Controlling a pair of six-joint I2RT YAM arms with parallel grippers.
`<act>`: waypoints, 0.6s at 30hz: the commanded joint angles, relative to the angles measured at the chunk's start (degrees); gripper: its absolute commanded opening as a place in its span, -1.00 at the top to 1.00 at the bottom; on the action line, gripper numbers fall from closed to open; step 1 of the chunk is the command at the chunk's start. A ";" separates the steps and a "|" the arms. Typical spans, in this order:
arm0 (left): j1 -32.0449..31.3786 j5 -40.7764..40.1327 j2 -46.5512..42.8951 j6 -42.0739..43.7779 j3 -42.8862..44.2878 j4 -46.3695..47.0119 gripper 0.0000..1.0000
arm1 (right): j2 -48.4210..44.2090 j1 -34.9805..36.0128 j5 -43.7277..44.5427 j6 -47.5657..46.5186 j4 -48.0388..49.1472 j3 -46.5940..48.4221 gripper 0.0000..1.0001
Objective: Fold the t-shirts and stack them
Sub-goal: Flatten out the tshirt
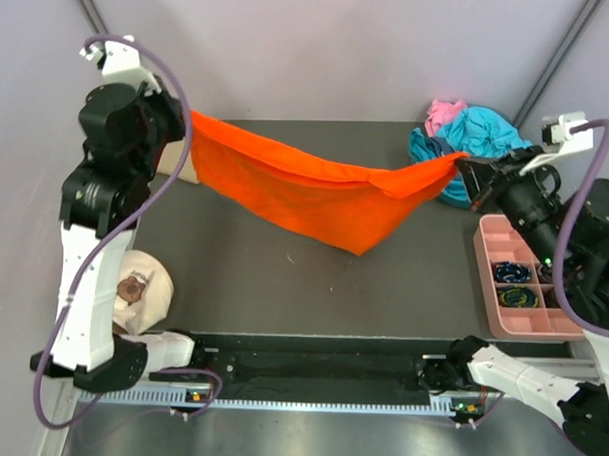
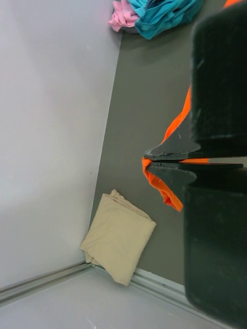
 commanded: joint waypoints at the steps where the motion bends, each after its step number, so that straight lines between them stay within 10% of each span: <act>1: 0.30 0.76 -4.46 1.47 -1.21 -3.01 1.00 | -1.44 -0.82 4.33 -0.96 -3.19 3.49 1.00; 18: 0.30 0.58 -4.63 3.05 3.54 -3.01 1.00 | 11.66 -0.91 4.27 -9.32 8.16 27.68 1.00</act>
